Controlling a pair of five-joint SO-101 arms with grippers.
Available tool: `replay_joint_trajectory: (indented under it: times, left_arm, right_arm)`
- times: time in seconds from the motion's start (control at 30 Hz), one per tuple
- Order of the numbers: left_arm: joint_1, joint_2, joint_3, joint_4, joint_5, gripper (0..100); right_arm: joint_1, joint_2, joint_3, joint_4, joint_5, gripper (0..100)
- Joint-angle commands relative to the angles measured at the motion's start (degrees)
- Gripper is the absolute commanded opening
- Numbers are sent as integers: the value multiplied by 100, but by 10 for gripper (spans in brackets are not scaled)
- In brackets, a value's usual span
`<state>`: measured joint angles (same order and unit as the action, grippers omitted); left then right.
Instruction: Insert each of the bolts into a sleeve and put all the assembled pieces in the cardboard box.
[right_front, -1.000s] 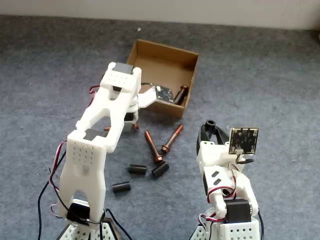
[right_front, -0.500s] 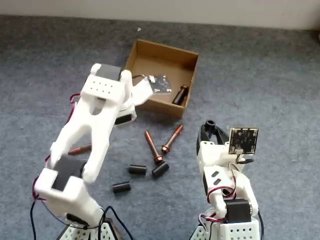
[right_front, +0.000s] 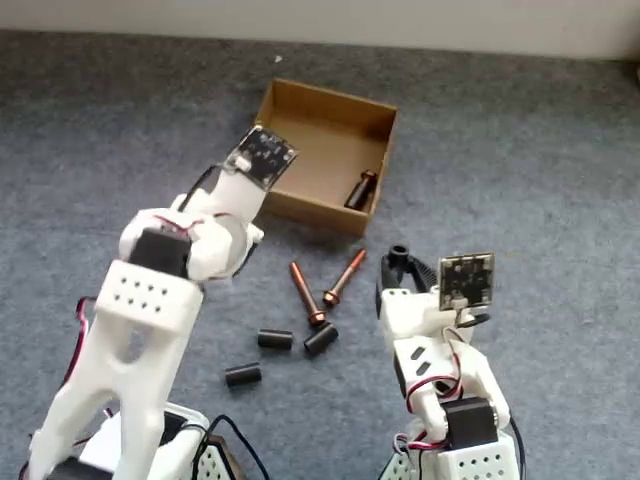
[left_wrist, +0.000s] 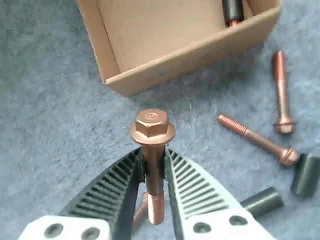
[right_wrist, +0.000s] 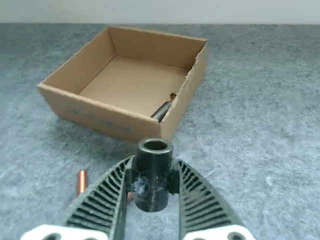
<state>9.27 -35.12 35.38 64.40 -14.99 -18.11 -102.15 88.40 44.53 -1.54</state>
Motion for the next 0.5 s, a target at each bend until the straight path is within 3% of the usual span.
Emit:
replay_joint_trajectory:
  times: [0.0,0.27,0.47]
  left_arm:
    - [207,-1147,655,-466,905,5]
    - [224,-2554,1560,-1143,2215,7]
    - [892,-3275,1692,-1204,2813,7]
  right_arm:
    - [-549,-48,-75,207,290,5]
    - [-1490,-92,57,277,325,5]
    - [-2158,-92,347,-154,527,5]
